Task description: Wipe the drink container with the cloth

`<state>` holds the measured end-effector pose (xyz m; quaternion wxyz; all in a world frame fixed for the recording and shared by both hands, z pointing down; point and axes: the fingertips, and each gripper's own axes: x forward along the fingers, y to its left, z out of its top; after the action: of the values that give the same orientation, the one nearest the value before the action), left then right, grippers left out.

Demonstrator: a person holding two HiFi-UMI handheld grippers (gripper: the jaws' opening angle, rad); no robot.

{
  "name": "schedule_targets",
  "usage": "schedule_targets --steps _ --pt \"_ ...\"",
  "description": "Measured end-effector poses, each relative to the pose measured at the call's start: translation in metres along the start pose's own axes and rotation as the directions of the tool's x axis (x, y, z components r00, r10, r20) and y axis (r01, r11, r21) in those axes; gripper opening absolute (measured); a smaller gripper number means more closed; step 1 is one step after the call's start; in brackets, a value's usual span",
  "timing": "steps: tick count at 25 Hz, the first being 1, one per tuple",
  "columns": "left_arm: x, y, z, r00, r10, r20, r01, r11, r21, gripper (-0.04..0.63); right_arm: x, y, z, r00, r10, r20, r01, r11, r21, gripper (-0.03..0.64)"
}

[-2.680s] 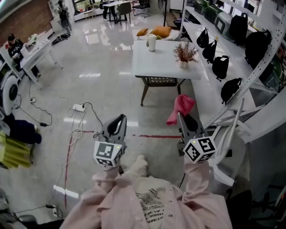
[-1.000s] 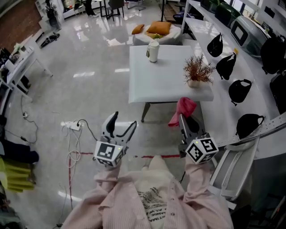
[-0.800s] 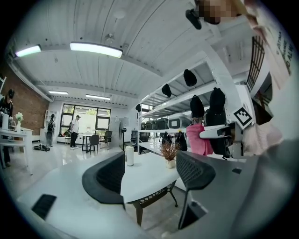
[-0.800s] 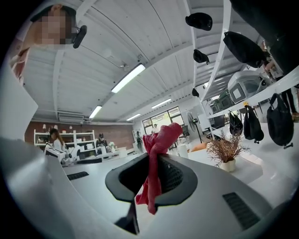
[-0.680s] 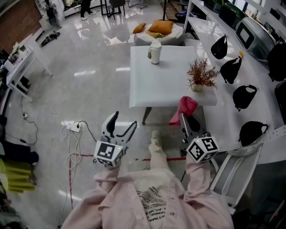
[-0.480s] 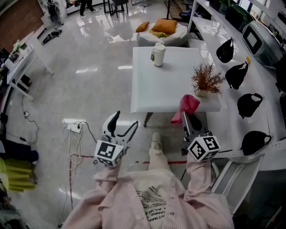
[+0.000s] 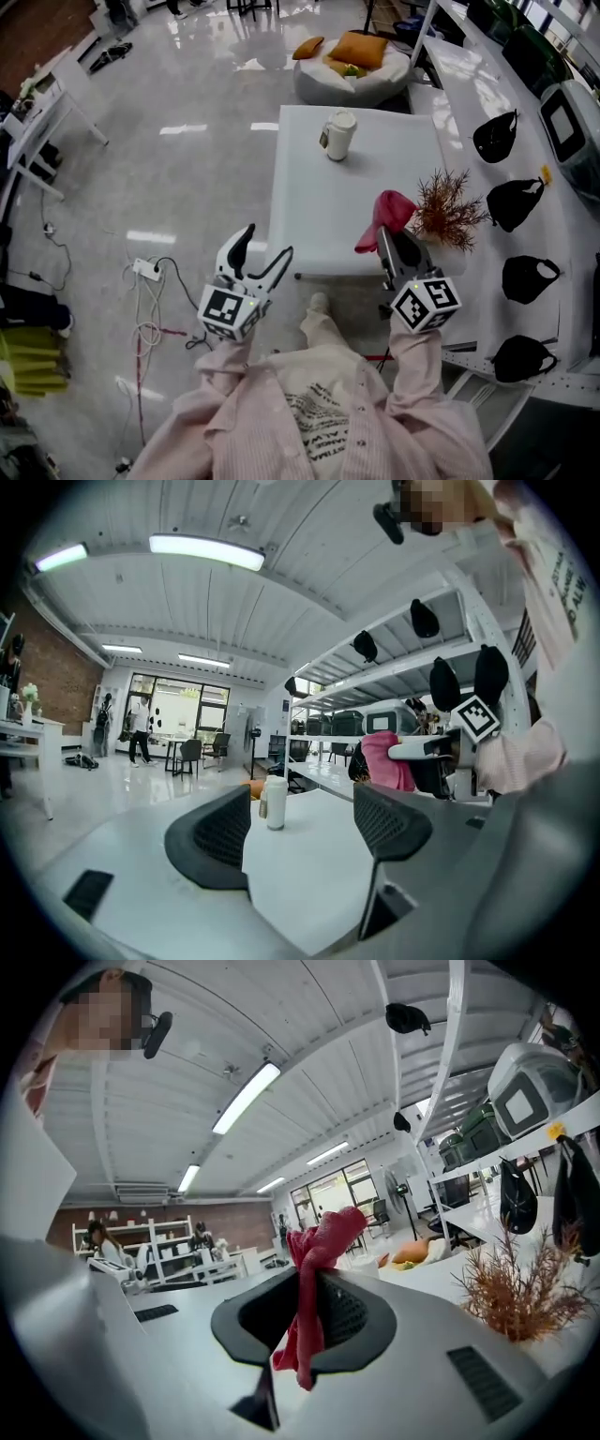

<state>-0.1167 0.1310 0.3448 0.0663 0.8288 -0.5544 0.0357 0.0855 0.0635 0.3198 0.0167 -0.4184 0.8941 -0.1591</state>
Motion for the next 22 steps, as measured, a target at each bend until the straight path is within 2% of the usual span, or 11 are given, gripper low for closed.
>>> schedule_targets --steps 9,18,22 --pt "0.095 0.032 0.007 1.0 -0.006 -0.023 0.006 1.0 -0.005 0.319 0.08 -0.06 0.013 0.999 0.023 -0.033 -0.023 0.999 0.024 0.037" --pt "0.152 0.042 0.004 0.997 -0.012 -0.071 0.012 1.0 0.005 0.322 0.125 -0.101 0.023 0.998 0.031 -0.063 -0.029 0.999 0.043 0.037" --pt "0.177 0.048 0.001 0.995 -0.04 -0.089 0.041 0.999 0.009 0.327 0.144 -0.114 0.028 0.998 0.025 -0.057 -0.022 0.998 0.057 0.037"
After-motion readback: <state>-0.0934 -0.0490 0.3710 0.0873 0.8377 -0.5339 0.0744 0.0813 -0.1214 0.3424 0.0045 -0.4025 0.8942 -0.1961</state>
